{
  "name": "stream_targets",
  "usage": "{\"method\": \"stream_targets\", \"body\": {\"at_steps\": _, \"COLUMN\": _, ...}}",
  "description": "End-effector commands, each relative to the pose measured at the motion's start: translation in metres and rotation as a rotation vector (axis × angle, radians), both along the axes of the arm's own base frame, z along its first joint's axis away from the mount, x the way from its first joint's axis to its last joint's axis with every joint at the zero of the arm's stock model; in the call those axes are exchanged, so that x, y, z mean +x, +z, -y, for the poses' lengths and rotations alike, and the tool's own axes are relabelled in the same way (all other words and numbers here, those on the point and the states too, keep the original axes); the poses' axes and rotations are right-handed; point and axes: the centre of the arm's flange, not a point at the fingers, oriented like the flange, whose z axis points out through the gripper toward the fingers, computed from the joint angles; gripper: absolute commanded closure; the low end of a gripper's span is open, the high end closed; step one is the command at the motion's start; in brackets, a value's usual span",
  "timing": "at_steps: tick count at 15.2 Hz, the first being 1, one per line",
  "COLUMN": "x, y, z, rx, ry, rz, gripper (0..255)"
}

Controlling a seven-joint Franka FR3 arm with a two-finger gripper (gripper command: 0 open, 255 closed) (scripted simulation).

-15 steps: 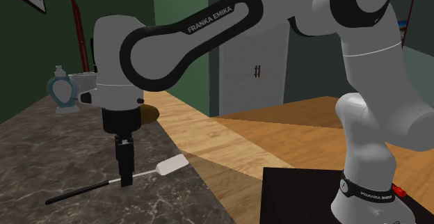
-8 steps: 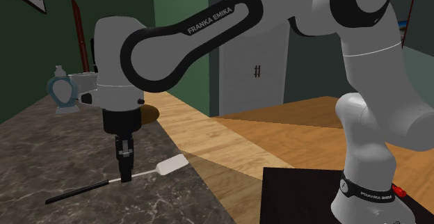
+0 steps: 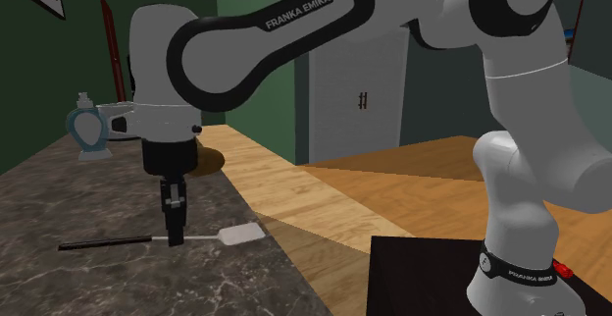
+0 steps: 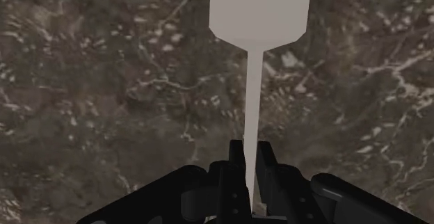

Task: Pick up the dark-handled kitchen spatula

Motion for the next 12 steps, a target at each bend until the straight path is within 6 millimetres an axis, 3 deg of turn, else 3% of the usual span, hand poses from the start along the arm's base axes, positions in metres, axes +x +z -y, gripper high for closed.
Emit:
{"method": "stream_targets", "body": {"at_steps": 1, "x": 0.000, "y": 0.010, "z": 0.000, "rx": 0.000, "ry": 0.000, "rz": 0.000, "gripper": 255}}
{"method": "stream_targets", "body": {"at_steps": 10, "x": 0.000, "y": 0.058, "z": 0.000, "rx": 0.000, "ry": 0.000, "rz": 0.000, "gripper": 255}}
{"method": "stream_targets", "body": {"at_steps": 12, "x": 0.000, "y": 0.058, "z": 0.000, "rx": 0.000, "ry": 0.000, "rz": 0.000, "gripper": 255}}
